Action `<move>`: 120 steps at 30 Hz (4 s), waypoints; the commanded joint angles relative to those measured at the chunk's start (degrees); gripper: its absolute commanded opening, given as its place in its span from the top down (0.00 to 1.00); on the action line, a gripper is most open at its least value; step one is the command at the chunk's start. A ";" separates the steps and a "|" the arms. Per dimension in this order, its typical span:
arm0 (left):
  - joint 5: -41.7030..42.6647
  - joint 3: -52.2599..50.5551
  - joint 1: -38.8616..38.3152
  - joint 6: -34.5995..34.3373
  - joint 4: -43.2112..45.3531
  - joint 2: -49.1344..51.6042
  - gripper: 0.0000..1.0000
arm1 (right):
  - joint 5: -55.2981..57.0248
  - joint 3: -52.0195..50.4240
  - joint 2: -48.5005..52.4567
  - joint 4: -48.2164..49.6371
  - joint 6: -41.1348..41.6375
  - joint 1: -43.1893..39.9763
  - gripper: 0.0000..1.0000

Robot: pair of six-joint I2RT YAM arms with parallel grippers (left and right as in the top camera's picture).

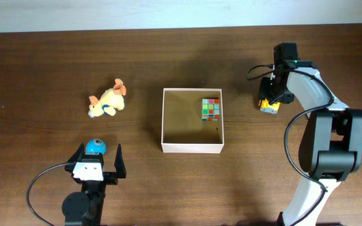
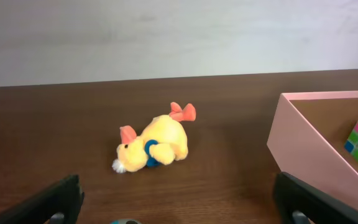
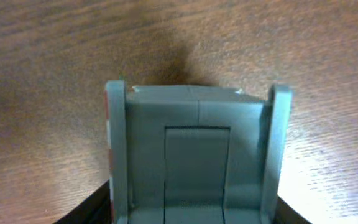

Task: Pack container
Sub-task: 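Lower the open right gripper around the grey truck bed, then close the right gripper on the truck and lift it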

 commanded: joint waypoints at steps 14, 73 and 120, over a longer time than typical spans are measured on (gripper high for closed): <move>0.22 -0.39 0.28 0.90 0.15 -0.48 0.01 | -0.55 9.77 -1.01 -8.20 -2.34 0.61 0.50; 0.24 -0.39 0.28 0.90 0.15 -0.48 0.01 | 1.64 4.31 -1.07 -7.02 -4.70 1.22 0.37; 0.22 -0.39 0.28 0.90 0.15 -0.48 0.01 | 1.64 -0.15 -0.15 -2.64 -3.39 1.22 0.50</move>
